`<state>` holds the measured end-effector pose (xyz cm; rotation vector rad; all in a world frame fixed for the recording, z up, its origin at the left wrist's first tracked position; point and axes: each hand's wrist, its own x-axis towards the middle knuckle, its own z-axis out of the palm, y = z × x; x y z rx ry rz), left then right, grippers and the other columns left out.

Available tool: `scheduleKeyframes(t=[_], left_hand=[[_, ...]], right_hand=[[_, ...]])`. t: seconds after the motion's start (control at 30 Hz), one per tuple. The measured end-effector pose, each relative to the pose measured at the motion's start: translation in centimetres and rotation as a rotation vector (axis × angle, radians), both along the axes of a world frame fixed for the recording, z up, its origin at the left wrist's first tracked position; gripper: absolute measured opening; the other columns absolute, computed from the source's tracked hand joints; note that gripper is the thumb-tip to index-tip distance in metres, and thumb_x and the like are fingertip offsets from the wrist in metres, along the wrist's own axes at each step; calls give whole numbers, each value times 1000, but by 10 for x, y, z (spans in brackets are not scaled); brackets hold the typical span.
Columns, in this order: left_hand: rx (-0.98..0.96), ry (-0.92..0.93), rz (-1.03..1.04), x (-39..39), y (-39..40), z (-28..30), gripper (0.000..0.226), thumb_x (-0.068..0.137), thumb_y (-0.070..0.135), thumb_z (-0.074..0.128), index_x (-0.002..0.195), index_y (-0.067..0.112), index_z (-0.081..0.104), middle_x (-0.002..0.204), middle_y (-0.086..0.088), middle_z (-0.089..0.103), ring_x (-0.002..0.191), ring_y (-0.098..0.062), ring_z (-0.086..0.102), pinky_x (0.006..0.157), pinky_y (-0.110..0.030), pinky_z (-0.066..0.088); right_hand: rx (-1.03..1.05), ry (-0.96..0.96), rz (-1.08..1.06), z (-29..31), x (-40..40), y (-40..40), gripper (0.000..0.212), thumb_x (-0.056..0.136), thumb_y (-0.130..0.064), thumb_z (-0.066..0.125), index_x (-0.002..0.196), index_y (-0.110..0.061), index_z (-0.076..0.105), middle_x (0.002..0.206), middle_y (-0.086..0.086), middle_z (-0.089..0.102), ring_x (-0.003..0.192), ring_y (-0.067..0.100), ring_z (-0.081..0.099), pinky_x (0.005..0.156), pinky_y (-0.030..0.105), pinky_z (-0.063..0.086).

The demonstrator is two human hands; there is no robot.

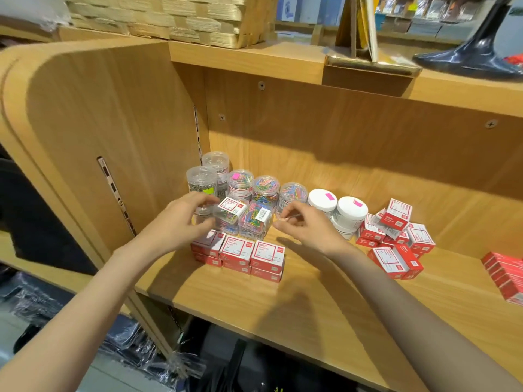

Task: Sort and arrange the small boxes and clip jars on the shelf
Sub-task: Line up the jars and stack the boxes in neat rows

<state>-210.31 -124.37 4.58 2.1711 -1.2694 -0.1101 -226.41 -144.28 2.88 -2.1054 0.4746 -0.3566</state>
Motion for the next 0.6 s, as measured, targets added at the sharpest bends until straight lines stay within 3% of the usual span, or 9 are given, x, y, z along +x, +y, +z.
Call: scheduleKeyframes(t=[0.13,0.2,0.27,0.43,0.6], left_hand=[[193,28,130,4,-23,-2,34,89,21,54,122,14,53,124,-9,58,112,-26,54,93,-37,43],[229,28,182,7,-29,-2,33,90,21,52,123,14,53,122,-10,59,111,-28,54,92,-38,44],[225,12,211,7,-33,-1,33,91,19,50,123,15,54,121,-11,60,110,-29,54,90,-36,43],[221,-25,189,7,-32,-4,30,92,18,47,121,16,58,114,-11,63,104,-28,56,80,-31,41],[124,5,159,7,-27,-10,27,91,14,48,114,16,62,118,-5,62,104,-24,56,88,-34,45]], right_hand=[[-111,122,147,-15,19,-5,59,74,-27,76,124,-21,45,117,-8,51,106,5,50,81,9,39],[-172,138,158,-21,29,-4,70,72,-33,77,130,-24,39,127,-3,43,114,10,47,94,22,41],[-270,164,138,-25,36,-2,69,72,-35,76,128,-23,37,123,-3,36,108,9,45,94,27,41],[-382,155,165,-31,43,0,58,75,-33,74,116,-24,35,116,-2,31,91,12,49,78,30,48],[-423,179,252,-25,27,-13,58,72,-44,73,112,-23,37,104,-8,41,87,8,40,74,24,33]])
